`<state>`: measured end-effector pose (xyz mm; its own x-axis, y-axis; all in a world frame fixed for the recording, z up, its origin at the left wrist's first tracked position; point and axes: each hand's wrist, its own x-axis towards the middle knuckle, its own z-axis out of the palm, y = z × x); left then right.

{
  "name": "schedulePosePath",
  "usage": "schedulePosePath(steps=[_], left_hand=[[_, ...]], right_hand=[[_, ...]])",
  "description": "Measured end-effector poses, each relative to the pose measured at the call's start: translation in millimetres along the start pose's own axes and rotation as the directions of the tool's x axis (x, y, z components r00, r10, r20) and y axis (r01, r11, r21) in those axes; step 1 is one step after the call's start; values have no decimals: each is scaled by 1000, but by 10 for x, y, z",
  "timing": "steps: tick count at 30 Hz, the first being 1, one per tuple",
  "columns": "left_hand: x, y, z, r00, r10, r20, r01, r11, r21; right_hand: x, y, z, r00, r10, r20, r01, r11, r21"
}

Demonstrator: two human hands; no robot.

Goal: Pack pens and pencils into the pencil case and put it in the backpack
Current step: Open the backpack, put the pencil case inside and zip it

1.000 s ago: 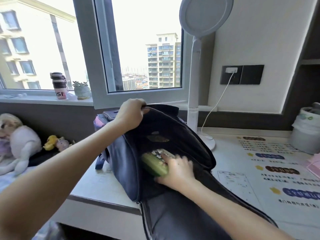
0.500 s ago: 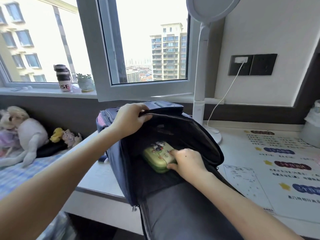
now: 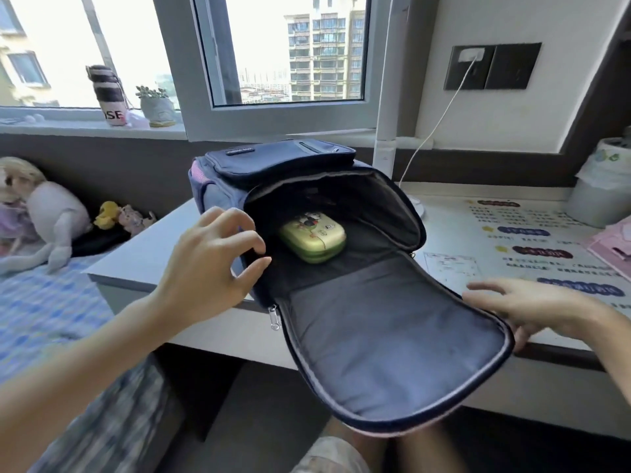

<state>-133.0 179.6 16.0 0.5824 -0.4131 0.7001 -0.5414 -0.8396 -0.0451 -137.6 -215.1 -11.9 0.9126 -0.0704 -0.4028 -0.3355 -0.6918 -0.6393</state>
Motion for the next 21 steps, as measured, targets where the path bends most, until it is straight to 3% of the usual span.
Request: schedulePosePath(steps=[2,3,5,7,10,13,16,18,19,21], left_hand=[[-14,13,-3,1000,19,3,-19,999,-36],[-9,8,-11,999,34,18,-33,998,-51],[-4,13,-27,998,54,22,-52,996,-77],[-31,26,-26,999,29,-30,-32,995,-89],[-129,92,-23,976,-146,-163,126,983,-131],[-297,140,59,929,-352,-112,335,930,-148],[-455,106,226,878,-456,149,458,889,20],[-486,96,296,762,-529,375,568,823,6],[-483,124,322,669,-552,498,668,740,-78],[-479,200,374,495,-531,688,854,441,-274]], right_hand=[[-84,-44,-60,993,-80,88,47,942,333],[-75,-73,-108,986,-130,105,54,845,533],[-68,-212,-173,972,-225,72,61,532,844],[-68,-423,-171,953,-302,26,72,310,948],[-11,-757,-140,932,-359,-39,122,212,970],[119,-1067,-148,923,-362,-131,152,32,988],[339,-1297,-109,947,-278,-160,171,19,985],[456,-1414,-8,952,-274,-140,181,130,975],[490,-1461,61,949,-282,-140,203,209,957],[531,-1540,215,927,-326,-186,304,364,880]])
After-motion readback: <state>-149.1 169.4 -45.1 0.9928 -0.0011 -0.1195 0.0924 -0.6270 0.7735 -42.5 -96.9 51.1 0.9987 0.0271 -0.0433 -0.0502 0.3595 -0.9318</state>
